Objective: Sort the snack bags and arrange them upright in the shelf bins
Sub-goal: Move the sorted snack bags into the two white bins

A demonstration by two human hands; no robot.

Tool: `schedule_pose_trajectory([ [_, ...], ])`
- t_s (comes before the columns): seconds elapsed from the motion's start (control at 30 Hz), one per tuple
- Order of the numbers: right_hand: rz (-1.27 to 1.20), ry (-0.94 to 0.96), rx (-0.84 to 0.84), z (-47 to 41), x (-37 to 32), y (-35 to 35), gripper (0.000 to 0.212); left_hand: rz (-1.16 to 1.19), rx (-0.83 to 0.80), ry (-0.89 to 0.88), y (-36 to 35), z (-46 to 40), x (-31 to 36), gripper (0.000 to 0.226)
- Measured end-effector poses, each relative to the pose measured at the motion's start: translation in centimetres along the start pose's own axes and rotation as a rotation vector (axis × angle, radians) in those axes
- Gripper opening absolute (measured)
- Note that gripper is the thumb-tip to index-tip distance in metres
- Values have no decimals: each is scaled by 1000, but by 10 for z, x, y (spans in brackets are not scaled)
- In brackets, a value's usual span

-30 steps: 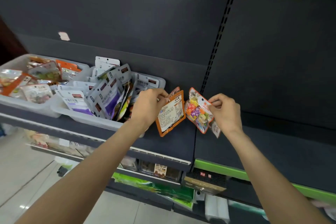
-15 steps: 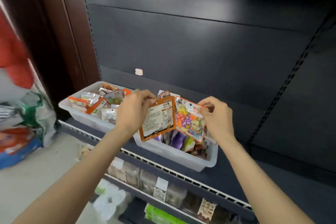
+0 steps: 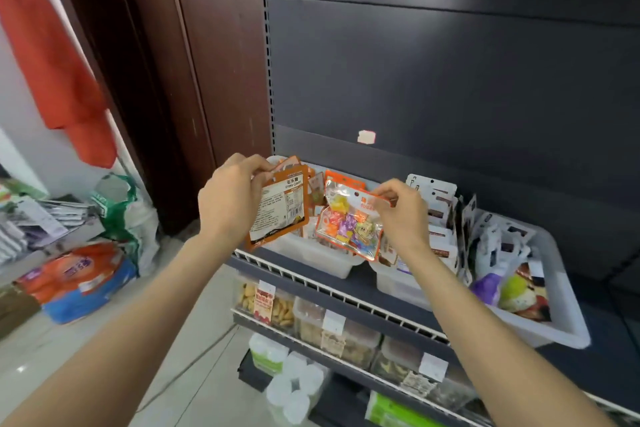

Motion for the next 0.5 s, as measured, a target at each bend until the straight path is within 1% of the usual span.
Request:
schedule_pose_trajectory([
  [0.17,-21,-38,-23,-38,16,-55,14,27,-14,-33,-23,-30,-37,15],
  [0.23,-35,-72,-66,-52,23,-72,16,41,-33,-39,-33,-41,-47,14],
  [0.3,-12,-97,-144,-60,32,-88,23,54,-69,-64,-43,-52,-55,14],
  [0.37,84,-117,-241,-62,45,-100,30,76,-104,-79,-52,-61,-60,14],
  [0.4,160,-126,-275,-61,51,-104,30,90,-120,-86,-56,-65,-62,14],
  [0.5,318,-143,-302,-59,62,-105,27,133,-167,-112,-69,-75,-66,14],
])
Point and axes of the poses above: each hand's wrist, its own z-axis away from the middle knuckle, its own y-axis out of the back of the hand, x = y × z, the point moved 2 cm from there along -z, towards the middle knuckle, and after that the axes turned 11 degrees about -y, right-handed, at the moved point
